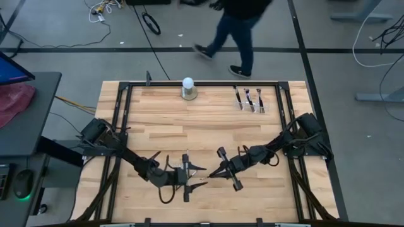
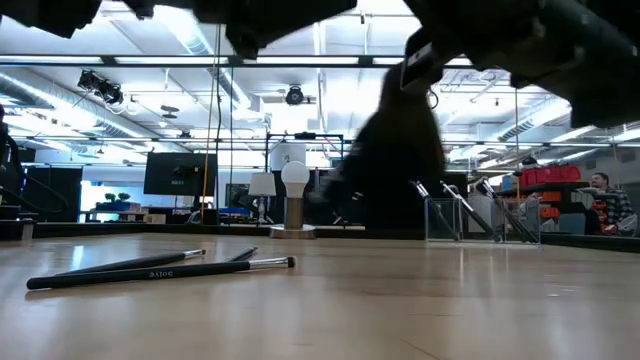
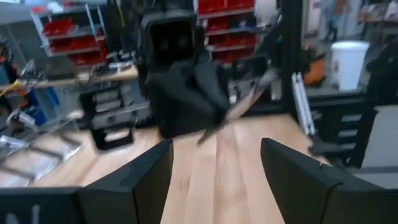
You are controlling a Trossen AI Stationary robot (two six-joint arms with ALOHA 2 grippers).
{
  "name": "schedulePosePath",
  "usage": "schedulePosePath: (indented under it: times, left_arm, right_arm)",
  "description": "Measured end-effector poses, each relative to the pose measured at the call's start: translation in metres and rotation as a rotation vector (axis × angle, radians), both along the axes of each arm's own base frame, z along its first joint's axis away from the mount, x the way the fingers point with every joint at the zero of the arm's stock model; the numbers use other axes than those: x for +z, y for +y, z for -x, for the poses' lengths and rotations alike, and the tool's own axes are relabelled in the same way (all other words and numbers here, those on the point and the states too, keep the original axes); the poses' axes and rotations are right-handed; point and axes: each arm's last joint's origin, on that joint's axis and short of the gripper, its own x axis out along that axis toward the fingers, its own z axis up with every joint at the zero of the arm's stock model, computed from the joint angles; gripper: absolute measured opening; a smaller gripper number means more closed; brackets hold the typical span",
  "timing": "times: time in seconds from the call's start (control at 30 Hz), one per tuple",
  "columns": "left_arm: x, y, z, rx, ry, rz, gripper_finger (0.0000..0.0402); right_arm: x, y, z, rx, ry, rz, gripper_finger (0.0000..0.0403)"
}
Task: Put items in baskets/containers
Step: Put the silver eyeshadow brush into the transparent organizer
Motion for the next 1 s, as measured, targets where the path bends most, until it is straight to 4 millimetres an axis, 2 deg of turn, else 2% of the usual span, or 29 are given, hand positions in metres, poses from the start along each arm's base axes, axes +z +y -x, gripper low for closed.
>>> schedulePosePath:
  times: [0.33, 0.5, 0.73, 1.0]
  left_arm:
    - [0.008, -0.002, 0.000, -0.064, -0.073, -0.003, 0.0245]
    - [0.011, -0.003, 0.000, -0.101, -0.101, -0.006, 0.0220]
    - [0.012, -0.003, 0.000, -0.114, -0.111, -0.001, 0.0148]
    - [0.010, 0.000, -0.001, -0.101, -0.095, 0.006, 0.0032]
  right_arm:
    - [0.002, 0.002, -0.002, 0.018, -0.008, 0.015, 0.0008]
    - [0.002, 0.002, -0.002, 0.021, -0.002, 0.009, 0.0008]
    - [0.001, 0.002, -0.002, 0.021, 0.004, 0.011, 0.0008]
    - [-0.003, 0.003, -0.003, 0.021, 0.045, 0.011, 0.0028]
